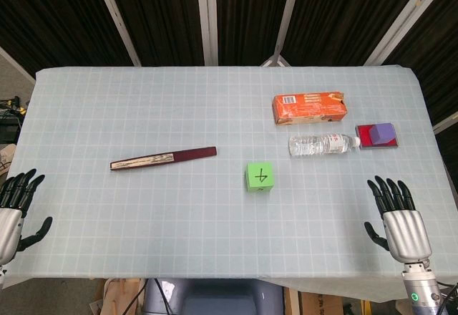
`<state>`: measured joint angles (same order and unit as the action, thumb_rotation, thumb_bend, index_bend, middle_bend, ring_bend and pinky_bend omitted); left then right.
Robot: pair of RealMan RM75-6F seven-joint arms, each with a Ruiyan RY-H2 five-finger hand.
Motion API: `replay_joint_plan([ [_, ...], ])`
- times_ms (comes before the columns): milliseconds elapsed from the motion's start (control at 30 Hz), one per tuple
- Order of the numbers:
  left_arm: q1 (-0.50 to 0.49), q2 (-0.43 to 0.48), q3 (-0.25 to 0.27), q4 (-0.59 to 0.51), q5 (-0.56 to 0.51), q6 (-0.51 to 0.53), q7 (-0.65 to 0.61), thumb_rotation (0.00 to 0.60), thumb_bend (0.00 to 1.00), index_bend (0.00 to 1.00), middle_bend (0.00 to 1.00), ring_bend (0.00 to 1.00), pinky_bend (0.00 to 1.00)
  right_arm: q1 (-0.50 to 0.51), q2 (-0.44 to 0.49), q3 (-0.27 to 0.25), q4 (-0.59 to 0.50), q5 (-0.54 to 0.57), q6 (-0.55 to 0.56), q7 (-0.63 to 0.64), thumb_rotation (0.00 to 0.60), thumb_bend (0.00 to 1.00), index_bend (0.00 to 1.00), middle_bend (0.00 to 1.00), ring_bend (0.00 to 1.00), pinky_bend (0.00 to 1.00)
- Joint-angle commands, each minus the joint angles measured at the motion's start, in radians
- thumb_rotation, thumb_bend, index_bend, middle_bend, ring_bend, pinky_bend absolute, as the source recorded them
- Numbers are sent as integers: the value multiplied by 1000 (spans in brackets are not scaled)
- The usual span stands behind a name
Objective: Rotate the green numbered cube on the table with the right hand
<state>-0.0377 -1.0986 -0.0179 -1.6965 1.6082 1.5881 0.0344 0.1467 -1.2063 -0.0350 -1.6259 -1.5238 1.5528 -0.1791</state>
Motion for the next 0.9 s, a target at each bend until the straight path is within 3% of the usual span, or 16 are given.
replay_joint_plan([
  [33, 1, 6, 3, 0, 3, -1, -9, 600, 438, 91, 0, 0, 41, 0, -4, 12, 9, 14, -15, -3, 600, 322, 51, 77, 3, 0],
  [333, 6, 22, 12, -16, 4, -2, -23, 600, 438, 91, 0, 0, 41, -2, -39, 51, 71, 29, -26, 55, 600, 322, 51, 77, 2, 0],
  [533, 0, 23, 8, -21, -14, -21, -16, 600, 438, 91, 0, 0, 41, -10, -43, 45, 73, 2, -23, 73, 600, 322, 51, 77, 2, 0],
  [733, 7, 19, 9, -6, 11, 8, -31, 600, 438, 90, 0, 0, 41, 11, -7, 27, -19, -9, -102, 156, 600, 322, 69, 77, 2, 0],
  [900, 4, 18, 9, -7, 13, 4, -34, 600, 438, 91, 0, 0, 41, 91, 46, 71, -118, 42, -234, 156, 600, 323, 84, 77, 3, 0],
])
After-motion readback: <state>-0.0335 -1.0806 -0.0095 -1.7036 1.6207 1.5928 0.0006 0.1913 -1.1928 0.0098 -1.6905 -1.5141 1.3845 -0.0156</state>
